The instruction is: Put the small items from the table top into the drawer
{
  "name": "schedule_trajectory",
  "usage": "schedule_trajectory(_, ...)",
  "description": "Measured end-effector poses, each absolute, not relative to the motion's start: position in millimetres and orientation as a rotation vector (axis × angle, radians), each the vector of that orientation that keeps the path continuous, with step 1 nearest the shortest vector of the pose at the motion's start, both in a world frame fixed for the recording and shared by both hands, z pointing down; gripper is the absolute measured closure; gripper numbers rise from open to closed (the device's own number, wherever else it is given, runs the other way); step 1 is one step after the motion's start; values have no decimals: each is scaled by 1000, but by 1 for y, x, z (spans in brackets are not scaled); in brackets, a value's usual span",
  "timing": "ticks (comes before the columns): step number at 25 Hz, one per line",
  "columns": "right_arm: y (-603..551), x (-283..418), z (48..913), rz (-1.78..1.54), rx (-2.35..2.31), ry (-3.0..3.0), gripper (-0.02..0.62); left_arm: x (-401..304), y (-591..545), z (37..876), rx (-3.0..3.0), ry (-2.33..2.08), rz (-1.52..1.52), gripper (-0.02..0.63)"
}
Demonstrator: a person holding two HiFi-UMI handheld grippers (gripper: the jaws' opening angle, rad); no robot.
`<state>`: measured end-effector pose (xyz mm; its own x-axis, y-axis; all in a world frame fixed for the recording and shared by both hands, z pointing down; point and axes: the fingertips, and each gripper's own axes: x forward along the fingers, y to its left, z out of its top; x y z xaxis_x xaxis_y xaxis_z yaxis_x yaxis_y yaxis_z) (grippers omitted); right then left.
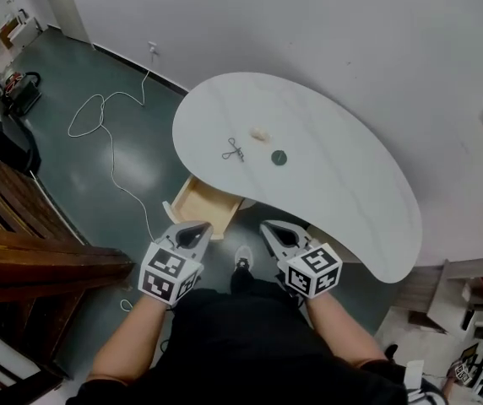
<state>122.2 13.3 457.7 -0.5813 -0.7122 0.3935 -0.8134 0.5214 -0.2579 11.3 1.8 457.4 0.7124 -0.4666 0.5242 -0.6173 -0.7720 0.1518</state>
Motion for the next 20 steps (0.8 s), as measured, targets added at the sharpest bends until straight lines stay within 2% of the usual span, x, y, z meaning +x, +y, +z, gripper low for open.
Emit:
schedule_trajectory(9, -64, 150, 482, 626, 1222, -2478, 597, 33, -57, 470, 2528, -921, 743, 592)
schedule_trajectory(20, -160, 154, 567, 658, 1150, -2337, 595, 38, -97, 484, 2434, -1033, 741, 592)
